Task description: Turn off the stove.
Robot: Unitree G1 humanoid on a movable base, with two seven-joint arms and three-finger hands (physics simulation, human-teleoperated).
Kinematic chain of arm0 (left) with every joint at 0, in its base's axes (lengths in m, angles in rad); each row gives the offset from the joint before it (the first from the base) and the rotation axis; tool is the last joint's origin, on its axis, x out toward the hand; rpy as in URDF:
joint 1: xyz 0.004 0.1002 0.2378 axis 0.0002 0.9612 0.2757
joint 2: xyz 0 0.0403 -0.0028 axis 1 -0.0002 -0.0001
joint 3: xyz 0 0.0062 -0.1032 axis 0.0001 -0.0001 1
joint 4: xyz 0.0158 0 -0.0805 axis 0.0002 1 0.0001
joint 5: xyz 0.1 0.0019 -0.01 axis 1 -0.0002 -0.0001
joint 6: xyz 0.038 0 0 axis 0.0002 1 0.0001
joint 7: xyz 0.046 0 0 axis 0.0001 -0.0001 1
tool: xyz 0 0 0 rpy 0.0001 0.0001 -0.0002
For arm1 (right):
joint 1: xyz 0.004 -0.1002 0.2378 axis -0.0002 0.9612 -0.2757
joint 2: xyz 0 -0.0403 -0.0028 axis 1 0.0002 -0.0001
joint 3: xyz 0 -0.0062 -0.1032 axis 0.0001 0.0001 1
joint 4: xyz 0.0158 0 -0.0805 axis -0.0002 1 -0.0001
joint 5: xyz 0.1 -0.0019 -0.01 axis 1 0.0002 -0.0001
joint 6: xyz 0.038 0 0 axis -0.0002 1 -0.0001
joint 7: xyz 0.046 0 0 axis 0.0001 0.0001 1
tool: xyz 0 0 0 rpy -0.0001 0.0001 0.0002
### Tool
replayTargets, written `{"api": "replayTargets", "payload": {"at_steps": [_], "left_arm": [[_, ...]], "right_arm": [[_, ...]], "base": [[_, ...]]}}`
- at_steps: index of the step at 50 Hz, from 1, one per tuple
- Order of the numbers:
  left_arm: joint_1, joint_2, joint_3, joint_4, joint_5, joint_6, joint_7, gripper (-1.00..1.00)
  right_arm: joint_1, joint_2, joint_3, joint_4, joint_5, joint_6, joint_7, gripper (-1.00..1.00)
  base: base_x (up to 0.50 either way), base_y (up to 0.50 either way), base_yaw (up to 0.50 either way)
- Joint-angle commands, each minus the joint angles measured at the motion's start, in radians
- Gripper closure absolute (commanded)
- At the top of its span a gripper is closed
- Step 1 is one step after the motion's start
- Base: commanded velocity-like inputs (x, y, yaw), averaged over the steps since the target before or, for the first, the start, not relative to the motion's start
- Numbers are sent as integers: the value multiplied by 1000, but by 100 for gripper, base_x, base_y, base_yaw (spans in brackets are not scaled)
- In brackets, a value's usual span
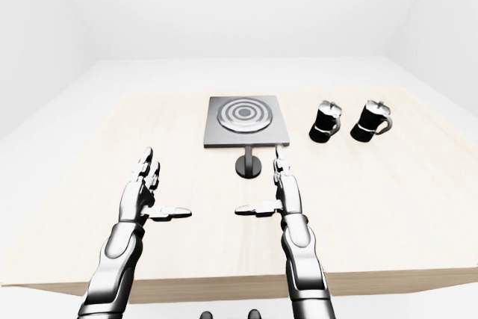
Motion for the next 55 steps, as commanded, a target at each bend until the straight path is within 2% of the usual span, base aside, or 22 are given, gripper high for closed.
{"api": "replayTargets", "payload": {"at_steps": [1,8,11,15,18,23,25,26,30,31,34,35,36,38,40,42,43,46,48,51,52,55], "left_arm": [[0,-1,2,-10,-6,12,1,-100],[0,-1,-2,1,4,-5,3,-100],[4,-1,-3,-10,4,2,4,-100],[-3,-2,-3,15,5,-16,4,-100],[3,-2,-3,-7,2,1,4,-100],[-5,-1,0,9,-2,-7,4,-100],[-21,-1,5,41,33,-44,48,-100],[-21,-5,21,2,-22,2,33,-100],[-51,-3,76,-24,-65,12,128,-100],[-57,0,88,-40,-75,28,159,-100],[-63,-1,146,-79,-128,-59,269,-100],[-72,6,156,-64,-139,-66,296,-100],[-77,20,183,-82,-165,-25,334,-100],[-83,33,206,-74,-196,-31,371,-100],[-108,45,246,-38,-173,-72,488,-100],[-125,76,277,-5,-191,-53,545,-100],[-122,88,286,-3,-216,-44,544,-100],[-108,100,306,4,-222,-72,572,-100],[-86,102,326,-25,-241,-68,572,-100],[-37,91,364,-93,-256,-54,572,-100],[6,73,389,-120,-251,-72,572,-100],[57,47,425,-171,-247,-72,572,-100]], "right_arm": [[-1,1,1,-4,-4,-3,3,-100],[-2,1,0,-3,-2,-2,2,-100],[-1,1,0,-3,-2,-5,1,-100],[-2,0,-3,12,1,-16,2,-100],[-1,1,-2,2,0,-8,-1,-100],[-2,1,-2,-1,1,-2,-3,-100],[-4,0,-3,8,3,-8,-2,-100],[-5,-1,-4,15,2,-15,-1,-100],[-4,1,-1,-2,-2,0,-5,-100],[-4,1,-1,-1,-2,-2,-5,-100],[-5,0,-3,5,-2,-6,-7,-100],[-5,0,-3,3,-3,-4,-8,-100],[-5,0,-4,8,-2,-9,-8,-100],[-5,0,-4,5,-2,-5,-9,-100],[-7,-2,-6,16,-2,-14,-8,-100],[-5,-1,-4,11,-9,-5,-15,-100],[-4,-1,-4,7,-10,-3,-16,-100],[-5,-1,-5,9,-10,-4,-16,-100],[-5,-1,-5,8,-9,-4,-16,-100],[-3,-1,-5,3,-13,-1,-19,-100],[-5,-2,-6,9,-12,-4,-18,-100],[-3,-1,-4,4,-15,-3,-19,-100]], "base": [[50,0,0],[50,0,0],[50,0,0],[49,0,0],[46,0,0],[42,0,0],[26,0,0],[0,0,0],[0,0,0],[0,0,0],[0,0,0],[0,0,0],[0,0,0],[0,0,0],[0,0,0],[0,0,0],[0,0,0],[0,0,0],[0,0,0],[0,0,0],[0,0,0],[0,0,0]]}}
